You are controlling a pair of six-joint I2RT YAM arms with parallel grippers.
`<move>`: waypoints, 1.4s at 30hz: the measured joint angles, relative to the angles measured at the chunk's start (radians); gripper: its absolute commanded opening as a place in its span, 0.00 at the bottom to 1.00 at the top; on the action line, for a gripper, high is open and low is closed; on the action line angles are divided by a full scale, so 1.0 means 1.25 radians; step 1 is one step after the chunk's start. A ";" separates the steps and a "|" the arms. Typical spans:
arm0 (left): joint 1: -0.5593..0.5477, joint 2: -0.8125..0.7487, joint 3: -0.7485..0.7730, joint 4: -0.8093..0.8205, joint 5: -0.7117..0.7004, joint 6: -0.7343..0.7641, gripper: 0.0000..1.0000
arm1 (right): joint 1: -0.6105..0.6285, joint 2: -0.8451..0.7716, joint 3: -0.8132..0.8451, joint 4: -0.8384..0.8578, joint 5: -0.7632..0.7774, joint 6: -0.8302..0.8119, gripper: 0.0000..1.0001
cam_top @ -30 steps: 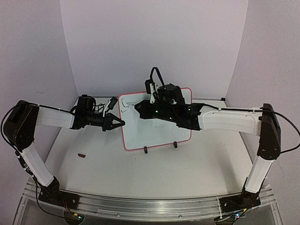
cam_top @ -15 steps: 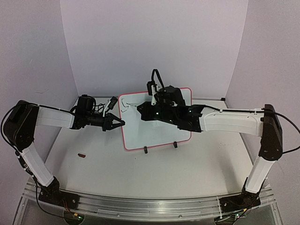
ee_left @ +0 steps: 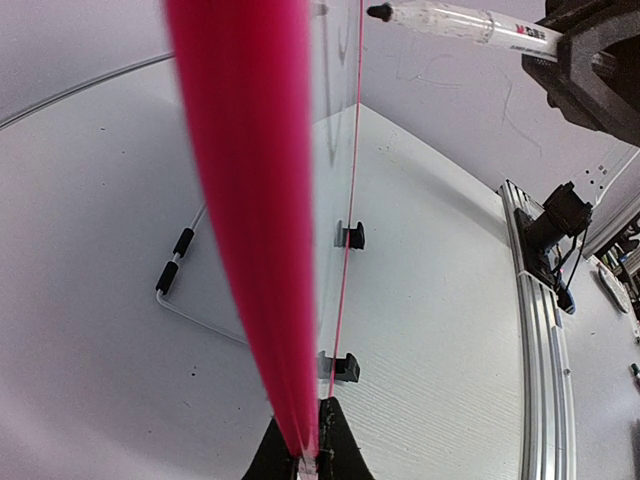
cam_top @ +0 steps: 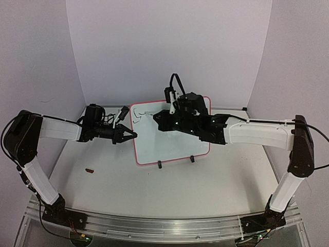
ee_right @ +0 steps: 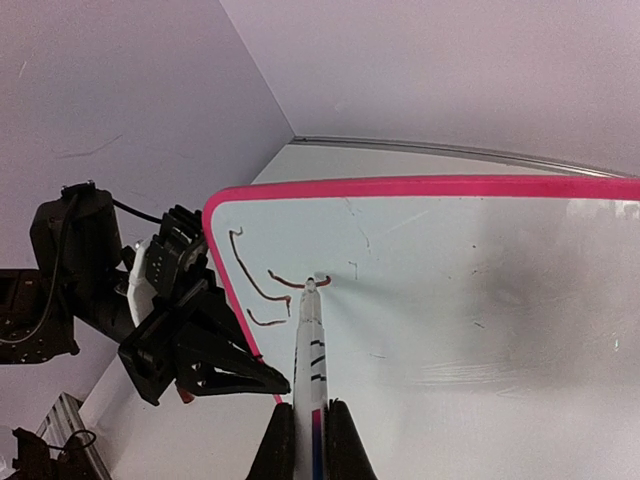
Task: Write a sentence on the whiteboard
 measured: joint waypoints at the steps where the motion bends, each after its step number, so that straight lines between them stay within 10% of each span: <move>1: 0.000 0.000 0.000 0.000 0.000 0.001 0.00 | -0.001 0.000 0.000 0.001 -0.011 -0.002 0.00; 42: -0.001 0.000 0.000 -0.001 -0.002 -0.002 0.00 | -0.024 0.029 0.042 0.001 -0.050 0.015 0.00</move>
